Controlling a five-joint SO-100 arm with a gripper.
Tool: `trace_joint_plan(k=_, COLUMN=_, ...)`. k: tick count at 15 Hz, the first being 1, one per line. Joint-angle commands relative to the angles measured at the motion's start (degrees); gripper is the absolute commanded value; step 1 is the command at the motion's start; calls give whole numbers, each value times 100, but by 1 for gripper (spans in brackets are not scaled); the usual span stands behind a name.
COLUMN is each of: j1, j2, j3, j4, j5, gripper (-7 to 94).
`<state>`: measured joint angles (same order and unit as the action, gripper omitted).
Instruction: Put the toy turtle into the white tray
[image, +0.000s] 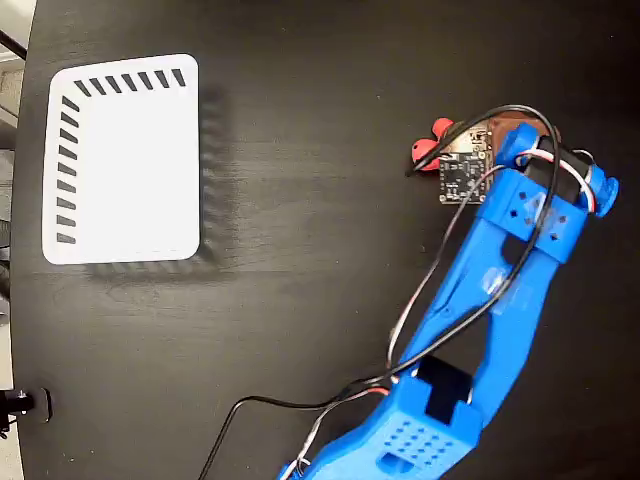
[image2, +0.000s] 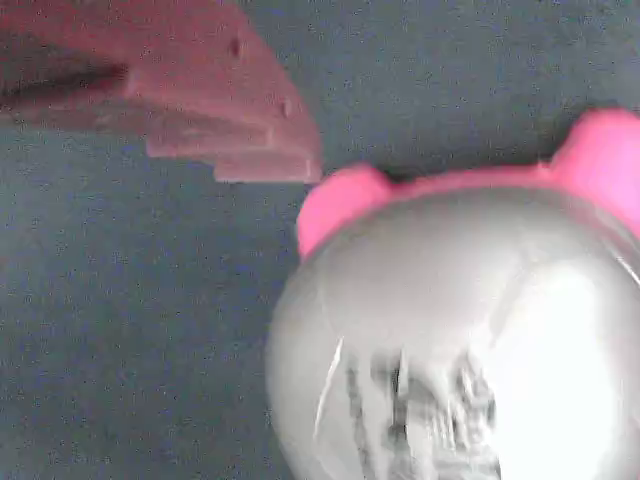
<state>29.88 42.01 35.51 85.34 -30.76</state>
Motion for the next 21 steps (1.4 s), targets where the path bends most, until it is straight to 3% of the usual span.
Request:
trace_joint_plan(k=1, j1=53, j2=0, j3=-571, j4=105, j5=-114, gripper=47)
trace_joint_plan(k=10, j1=-316, j2=-562, j3=-686, j4=-264, j5=26, gripper=47)
trace_joint_plan(k=20, j1=-439, j2=-747, j3=-861, j4=141, j5=-448, gripper=46)
trace_joint_plan(k=21, j1=-439, j2=-747, j3=-861, j4=141, j5=-439, gripper=42)
